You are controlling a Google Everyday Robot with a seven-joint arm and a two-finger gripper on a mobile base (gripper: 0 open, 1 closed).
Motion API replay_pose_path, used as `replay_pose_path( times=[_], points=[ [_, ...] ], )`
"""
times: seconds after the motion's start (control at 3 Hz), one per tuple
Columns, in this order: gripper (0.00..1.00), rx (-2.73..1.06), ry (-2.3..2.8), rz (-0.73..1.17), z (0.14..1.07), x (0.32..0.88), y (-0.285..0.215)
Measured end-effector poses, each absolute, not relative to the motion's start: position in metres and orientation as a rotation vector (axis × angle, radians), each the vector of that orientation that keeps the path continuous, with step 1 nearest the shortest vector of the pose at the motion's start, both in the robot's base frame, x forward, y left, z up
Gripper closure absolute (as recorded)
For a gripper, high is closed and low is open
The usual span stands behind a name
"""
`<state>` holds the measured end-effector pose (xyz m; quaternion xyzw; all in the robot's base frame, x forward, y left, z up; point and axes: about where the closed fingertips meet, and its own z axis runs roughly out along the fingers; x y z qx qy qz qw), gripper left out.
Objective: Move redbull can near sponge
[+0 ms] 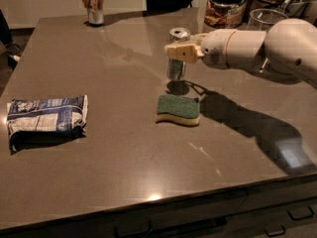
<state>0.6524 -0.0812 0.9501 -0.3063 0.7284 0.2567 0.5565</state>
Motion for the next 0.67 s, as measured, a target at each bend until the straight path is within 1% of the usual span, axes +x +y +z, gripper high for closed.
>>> replay_pose_path(
  times=[0.33,0.67],
  points=[
    [1.0,-0.726,1.737,0.637,0.94,0.638,-0.083],
    [0.83,-0.736,1.756,0.651,0.928,0.628,-0.081]
  ],
)
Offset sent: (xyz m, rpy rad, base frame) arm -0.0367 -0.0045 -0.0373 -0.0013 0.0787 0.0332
